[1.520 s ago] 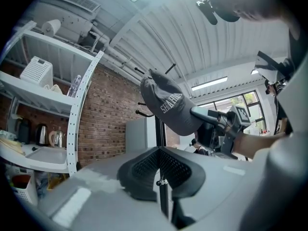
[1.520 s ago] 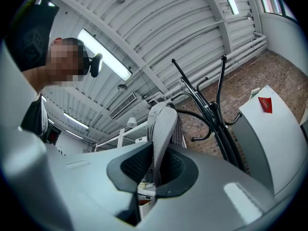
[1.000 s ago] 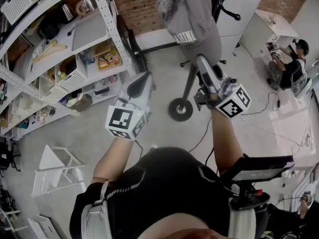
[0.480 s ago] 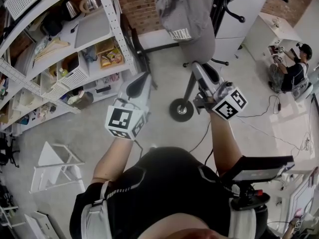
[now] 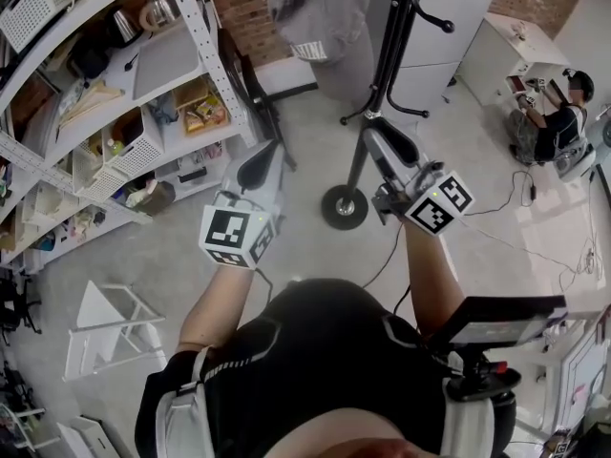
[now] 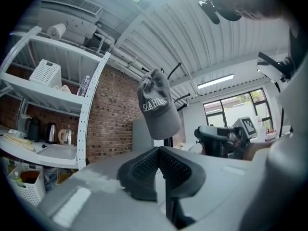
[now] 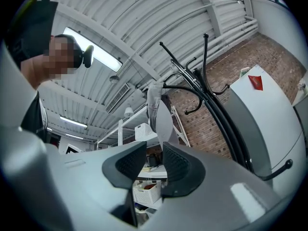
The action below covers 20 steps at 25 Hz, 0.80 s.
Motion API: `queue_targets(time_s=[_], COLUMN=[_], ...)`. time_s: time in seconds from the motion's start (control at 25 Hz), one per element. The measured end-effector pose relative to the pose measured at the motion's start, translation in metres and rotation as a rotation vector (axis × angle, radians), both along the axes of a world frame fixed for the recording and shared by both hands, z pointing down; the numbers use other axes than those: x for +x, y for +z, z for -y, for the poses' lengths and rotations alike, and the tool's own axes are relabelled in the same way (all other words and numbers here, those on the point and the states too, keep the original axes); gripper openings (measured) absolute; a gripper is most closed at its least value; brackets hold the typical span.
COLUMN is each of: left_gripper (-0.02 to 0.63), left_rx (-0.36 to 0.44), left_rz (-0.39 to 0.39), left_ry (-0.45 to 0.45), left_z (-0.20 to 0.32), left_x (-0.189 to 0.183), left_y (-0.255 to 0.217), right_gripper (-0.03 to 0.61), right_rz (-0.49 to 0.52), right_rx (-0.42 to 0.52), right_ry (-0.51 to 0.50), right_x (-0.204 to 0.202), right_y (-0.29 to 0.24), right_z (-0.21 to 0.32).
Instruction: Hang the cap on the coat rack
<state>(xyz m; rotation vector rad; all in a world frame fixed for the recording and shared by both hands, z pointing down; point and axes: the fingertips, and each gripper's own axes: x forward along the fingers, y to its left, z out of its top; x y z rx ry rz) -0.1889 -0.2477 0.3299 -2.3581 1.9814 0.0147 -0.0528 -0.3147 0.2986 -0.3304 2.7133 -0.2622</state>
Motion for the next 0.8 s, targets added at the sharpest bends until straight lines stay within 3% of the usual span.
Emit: queue_targets(time_s=[0.36, 0.8], left_gripper=[0.003, 0.003], left_rx=[-0.030, -0.054], left_rz=[-0.031, -0.065], left_ry=[0.040, 0.130], left_z=[0.010, 0.023], left_x=[0.011, 0.042], left_y=[0.021, 0.045], right_gripper=[0.086, 0.060], right_rz=[-0.194, -0.246], right_rx=[0.045, -0.008], right_ry=[0.122, 0.272], right_x=[0.002, 0.037], right_y=[0.020, 0.038], right_z=[-0.010, -0.004])
